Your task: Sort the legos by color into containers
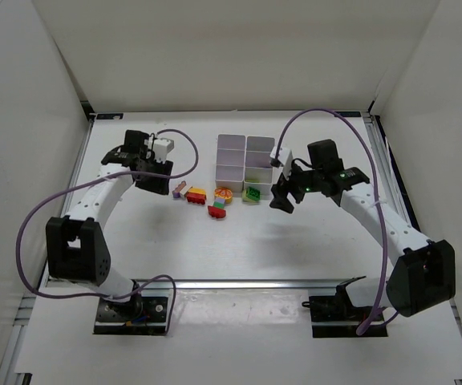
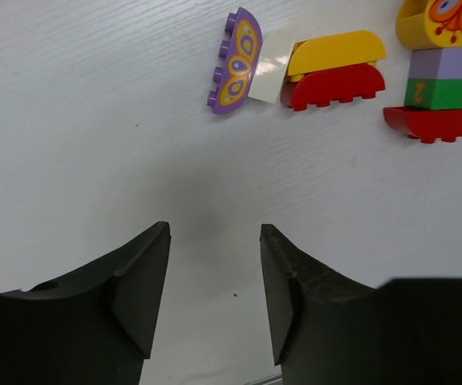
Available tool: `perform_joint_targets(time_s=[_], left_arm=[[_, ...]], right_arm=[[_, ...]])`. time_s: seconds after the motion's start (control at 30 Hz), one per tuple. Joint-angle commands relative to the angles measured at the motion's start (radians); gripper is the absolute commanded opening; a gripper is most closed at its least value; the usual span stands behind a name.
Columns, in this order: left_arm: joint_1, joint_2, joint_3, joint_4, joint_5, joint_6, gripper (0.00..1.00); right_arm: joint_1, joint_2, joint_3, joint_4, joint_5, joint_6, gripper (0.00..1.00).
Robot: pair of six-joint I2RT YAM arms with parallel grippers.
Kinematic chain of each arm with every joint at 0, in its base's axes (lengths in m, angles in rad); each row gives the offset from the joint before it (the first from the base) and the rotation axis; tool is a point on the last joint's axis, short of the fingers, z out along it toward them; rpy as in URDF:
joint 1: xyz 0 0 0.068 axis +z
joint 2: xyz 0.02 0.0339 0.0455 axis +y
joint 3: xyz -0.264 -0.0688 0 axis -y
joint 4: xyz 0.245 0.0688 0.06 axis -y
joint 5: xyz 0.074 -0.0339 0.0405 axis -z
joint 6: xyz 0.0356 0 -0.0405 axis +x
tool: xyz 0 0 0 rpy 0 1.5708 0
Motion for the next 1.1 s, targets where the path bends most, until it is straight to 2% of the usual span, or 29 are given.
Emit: perform_joint_targets(time_s=[0.0,0.13,0.5,1.07], left_arm=[[0.01,0.056,0.031,0.002,0.032,0.09,0.58],[0.002,0.12,0.049,0.011,0.067,0.146,0.56],[-0.027,0.291,0.169,0.025,0.1,0.225,0.61],[-0.072,0.384,0.215,0.046,0.086,0.252,0.61]], right_arm=[[-0.005,-0.002,0.037,0.004,0.002,-0.005,0.85],[-0.018,0.009,0.044,0.004,0.01,-0.007,0.85],[-0.057,0.04,0.064,0.007,0.008,0.007,0.86],[-0.094,0.097,0.104,0.016,0.006,0.013,0.87]])
